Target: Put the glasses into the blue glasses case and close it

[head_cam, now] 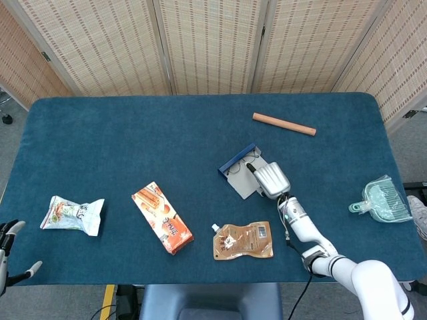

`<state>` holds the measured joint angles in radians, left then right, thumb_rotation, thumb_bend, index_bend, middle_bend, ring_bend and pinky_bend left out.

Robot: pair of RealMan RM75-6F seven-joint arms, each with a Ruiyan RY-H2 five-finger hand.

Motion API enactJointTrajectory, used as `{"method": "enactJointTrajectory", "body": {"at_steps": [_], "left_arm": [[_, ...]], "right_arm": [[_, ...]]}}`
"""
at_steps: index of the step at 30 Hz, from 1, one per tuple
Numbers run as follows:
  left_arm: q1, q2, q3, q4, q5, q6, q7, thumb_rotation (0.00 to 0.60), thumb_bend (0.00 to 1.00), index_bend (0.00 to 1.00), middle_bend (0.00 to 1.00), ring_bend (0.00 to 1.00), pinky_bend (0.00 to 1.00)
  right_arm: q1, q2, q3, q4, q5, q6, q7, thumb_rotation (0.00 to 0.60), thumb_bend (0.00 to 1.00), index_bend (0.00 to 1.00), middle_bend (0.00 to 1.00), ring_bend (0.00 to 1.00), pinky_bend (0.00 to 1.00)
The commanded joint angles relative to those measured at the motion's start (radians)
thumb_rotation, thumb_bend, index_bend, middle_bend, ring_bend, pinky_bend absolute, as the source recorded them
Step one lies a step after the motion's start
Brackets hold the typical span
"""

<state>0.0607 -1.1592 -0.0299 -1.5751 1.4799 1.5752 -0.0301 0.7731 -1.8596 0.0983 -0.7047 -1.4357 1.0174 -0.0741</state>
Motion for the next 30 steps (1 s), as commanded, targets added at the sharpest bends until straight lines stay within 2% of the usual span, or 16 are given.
{"method": "enactJointTrajectory", "body": {"at_steps": [1,13,30], "left_arm": [[-0.001,0.0,-0.001,0.002,-0.003,-0.002,-0.001,0.6,0.19,0.17,0.15,0.1,0.26],[0.001,0.0,0.001,0.01,-0.006,0.0,-0.011,0.6,0.19,0.17,0.15,0.1,0.26],[0.003,0.001,0.002,0.012,-0.009,0.001,-0.014,0.6,0.19,0.17,0.15,0.1,0.26]], "right_arm": [[-0.004,0.005,-0.008,-0.027,-0.019,0.02,0.005,0.6,0.18,0.2,0.95,1.0,1.0],[-0.011,0.028,-0.018,-0.123,-0.045,0.032,-0.041,0.6,0.18,0.2,0.95,1.0,1.0],[0.004,-0.021,-0.018,-0.053,-0.054,-0.006,-0.045,0.6,0.18,0.2,0.95,1.0,1.0]]}}
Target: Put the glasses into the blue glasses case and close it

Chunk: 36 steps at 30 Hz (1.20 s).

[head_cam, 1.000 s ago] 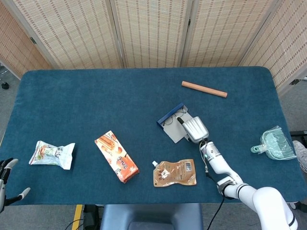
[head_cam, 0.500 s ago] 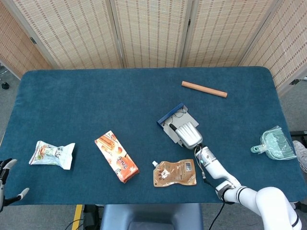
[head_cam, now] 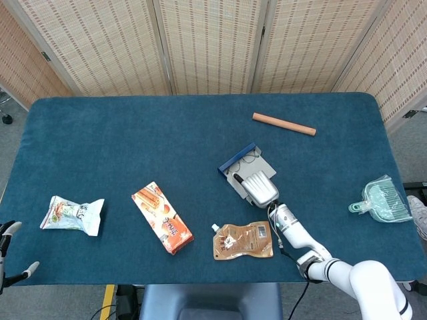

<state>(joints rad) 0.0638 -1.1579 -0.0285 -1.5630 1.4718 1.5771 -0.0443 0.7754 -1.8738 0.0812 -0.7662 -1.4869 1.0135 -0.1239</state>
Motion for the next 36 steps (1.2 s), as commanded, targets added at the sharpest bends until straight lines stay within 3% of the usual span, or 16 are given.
{"method": "enactJointTrajectory", "body": {"at_steps": [1,36], "left_arm": [[0.001,0.0,0.0,0.001,-0.001,0.0,-0.001,0.6,0.19,0.17,0.15,0.1,0.26],[0.005,-0.002,-0.001,0.018,-0.018,-0.007,-0.011,0.6,0.19,0.17,0.15,0.1,0.26]], "right_arm": [[0.001,-0.008,-0.003,0.01,-0.006,0.0,0.01,0.6,0.18,0.2,0.95,1.0,1.0],[0.071,-0.067,0.05,0.137,-0.008,-0.001,0.059,0.6,0.29,0.2,0.95,1.0,1.0]]}}
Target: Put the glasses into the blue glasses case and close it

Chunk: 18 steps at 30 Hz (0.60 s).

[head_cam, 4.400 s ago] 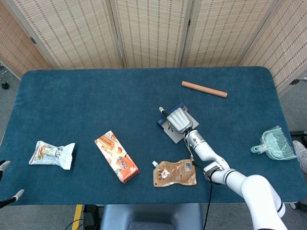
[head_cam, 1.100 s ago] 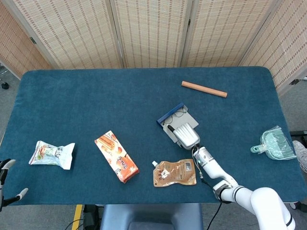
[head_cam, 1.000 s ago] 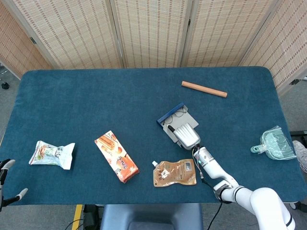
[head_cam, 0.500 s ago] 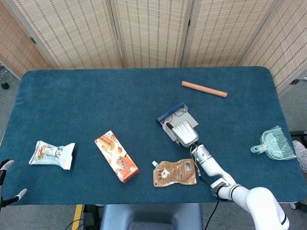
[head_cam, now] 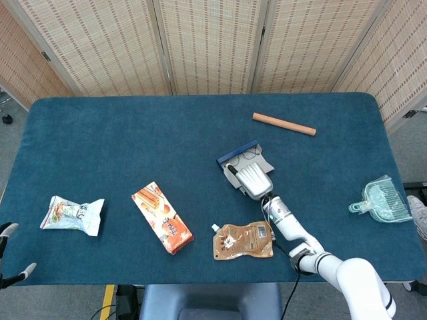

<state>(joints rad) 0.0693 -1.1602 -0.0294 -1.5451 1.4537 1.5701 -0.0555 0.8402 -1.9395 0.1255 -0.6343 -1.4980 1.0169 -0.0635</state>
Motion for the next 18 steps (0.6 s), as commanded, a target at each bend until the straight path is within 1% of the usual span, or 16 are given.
{"method": "enactJointTrajectory", "body": {"at_steps": [1,6,9,11,16,18], "left_arm": [[0.0,0.0,0.0,-0.001,0.0,0.0,0.001,0.6,0.19,0.17,0.15,0.1,0.26],[0.0,-0.001,0.001,-0.001,-0.001,-0.002,0.002,0.6,0.19,0.17,0.15,0.1,0.26],[0.0,-0.001,0.001,-0.002,0.0,-0.002,0.004,0.6,0.19,0.17,0.15,0.1,0.26],[0.001,0.0,0.001,-0.002,-0.001,-0.001,0.004,0.6,0.19,0.17,0.15,0.1,0.26],[0.001,0.0,0.001,-0.002,-0.004,-0.005,0.005,0.6,0.19,0.17,0.15,0.1,0.26],[0.0,-0.001,0.001,-0.002,-0.003,-0.006,0.006,0.6,0.19,0.17,0.15,0.1,0.26]], "right_arm": [[0.012,-0.001,0.01,0.008,0.006,-0.007,-0.002,0.6,0.29,0.2,0.95,1.0,1.0],[0.032,-0.001,0.031,0.026,0.022,-0.022,-0.01,0.6,0.3,0.23,0.95,1.0,1.0],[0.045,-0.003,0.044,0.046,0.036,-0.036,-0.017,0.6,0.3,0.27,0.95,1.0,1.0],[0.052,-0.005,0.053,0.059,0.045,-0.043,-0.017,0.6,0.3,0.3,0.95,1.0,1.0],[0.059,-0.008,0.059,0.089,0.059,-0.06,-0.018,0.6,0.3,0.45,0.95,1.0,1.0],[0.059,-0.009,0.057,0.095,0.061,-0.066,-0.017,0.6,0.3,0.48,0.96,1.0,1.0]]}}
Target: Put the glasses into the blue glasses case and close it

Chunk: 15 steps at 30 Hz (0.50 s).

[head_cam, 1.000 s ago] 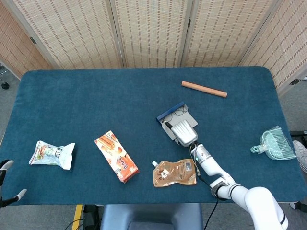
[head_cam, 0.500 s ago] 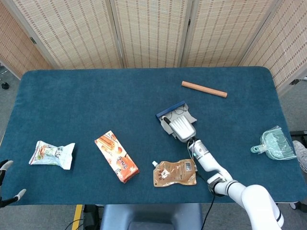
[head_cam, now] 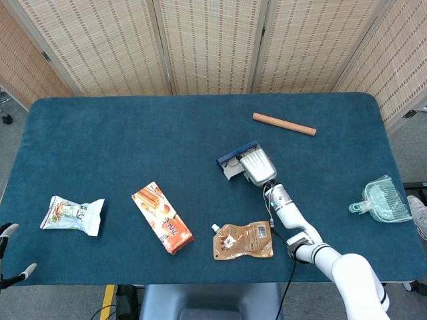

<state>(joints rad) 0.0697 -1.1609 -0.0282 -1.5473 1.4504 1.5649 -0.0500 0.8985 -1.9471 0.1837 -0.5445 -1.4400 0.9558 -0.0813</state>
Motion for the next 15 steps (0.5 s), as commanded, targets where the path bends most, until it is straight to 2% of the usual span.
{"method": "enactJointTrajectory", "body": {"at_steps": [1,6,15], "left_arm": [[-0.001,0.0,0.0,0.0,0.0,-0.001,0.001,0.6,0.19,0.17,0.15,0.1,0.26],[-0.002,0.0,-0.001,-0.001,0.002,-0.001,0.001,0.6,0.19,0.17,0.15,0.1,0.26],[-0.003,0.001,-0.001,-0.005,0.007,0.002,0.002,0.6,0.19,0.17,0.15,0.1,0.26]], "right_arm": [[0.0,-0.001,-0.003,0.008,0.003,-0.007,0.001,0.6,0.3,0.5,0.96,1.0,1.0],[-0.002,-0.005,-0.012,0.023,0.002,-0.013,0.002,0.6,0.31,0.54,0.96,1.0,1.0],[-0.012,-0.008,-0.031,0.044,-0.006,-0.009,0.009,0.6,0.39,0.59,0.96,1.0,1.0]]}}
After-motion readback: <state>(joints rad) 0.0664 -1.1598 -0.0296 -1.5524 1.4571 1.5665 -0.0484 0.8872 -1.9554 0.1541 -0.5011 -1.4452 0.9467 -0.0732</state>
